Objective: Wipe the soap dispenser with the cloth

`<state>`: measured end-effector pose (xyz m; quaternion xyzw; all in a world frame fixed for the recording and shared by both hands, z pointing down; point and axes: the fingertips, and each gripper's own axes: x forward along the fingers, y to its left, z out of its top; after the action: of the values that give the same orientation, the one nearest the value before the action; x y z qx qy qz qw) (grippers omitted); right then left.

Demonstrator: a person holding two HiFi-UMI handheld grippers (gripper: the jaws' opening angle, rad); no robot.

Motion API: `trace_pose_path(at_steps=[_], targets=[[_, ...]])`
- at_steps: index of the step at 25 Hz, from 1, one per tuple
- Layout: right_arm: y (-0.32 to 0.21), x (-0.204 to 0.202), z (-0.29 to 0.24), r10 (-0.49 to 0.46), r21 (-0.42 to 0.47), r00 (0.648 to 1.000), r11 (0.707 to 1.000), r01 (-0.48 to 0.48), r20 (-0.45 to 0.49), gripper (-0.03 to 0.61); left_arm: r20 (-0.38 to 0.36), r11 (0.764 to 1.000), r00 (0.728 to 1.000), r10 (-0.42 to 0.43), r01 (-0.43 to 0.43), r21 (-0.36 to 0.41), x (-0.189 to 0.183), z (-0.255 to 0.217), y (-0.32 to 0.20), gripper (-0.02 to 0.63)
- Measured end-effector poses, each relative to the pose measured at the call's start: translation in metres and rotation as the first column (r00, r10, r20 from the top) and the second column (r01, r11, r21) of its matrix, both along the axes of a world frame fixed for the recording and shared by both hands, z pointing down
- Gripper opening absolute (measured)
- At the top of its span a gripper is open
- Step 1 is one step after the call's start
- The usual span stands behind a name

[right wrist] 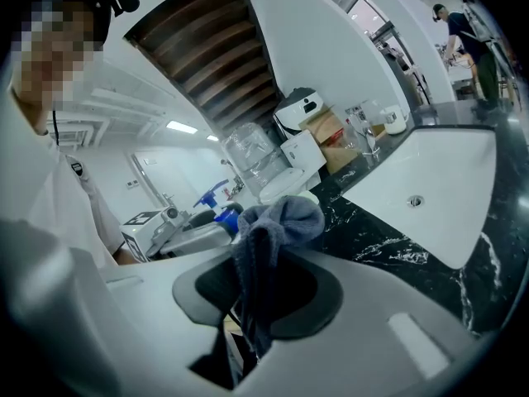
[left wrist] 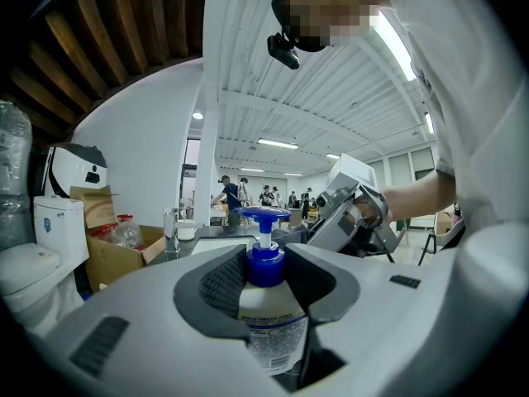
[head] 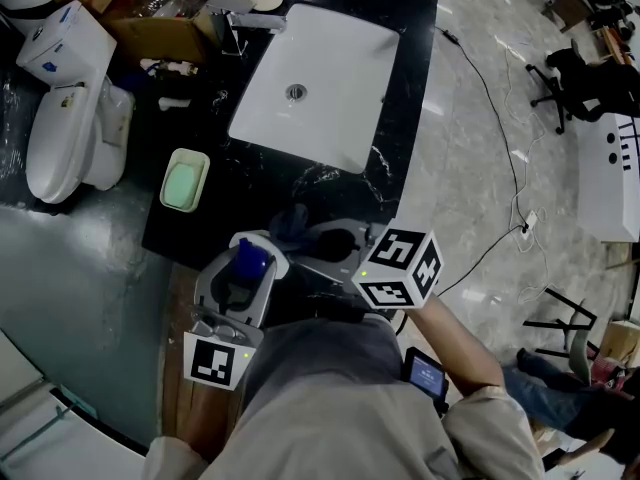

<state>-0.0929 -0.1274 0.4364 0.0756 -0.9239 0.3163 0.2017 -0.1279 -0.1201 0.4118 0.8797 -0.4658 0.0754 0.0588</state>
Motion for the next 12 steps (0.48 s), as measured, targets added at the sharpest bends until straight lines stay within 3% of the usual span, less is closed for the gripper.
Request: trace_pose_path(at_steps=[12], targets=[[-0.002, -0.003, -0.012, -0.01, 0.035, 1.0, 0.999, 0.01, 0.008, 0.074, -0.007, 1.0, 1.0, 0.005, -0.005, 0.007, 0.0, 0.0, -0.002, 0.143]])
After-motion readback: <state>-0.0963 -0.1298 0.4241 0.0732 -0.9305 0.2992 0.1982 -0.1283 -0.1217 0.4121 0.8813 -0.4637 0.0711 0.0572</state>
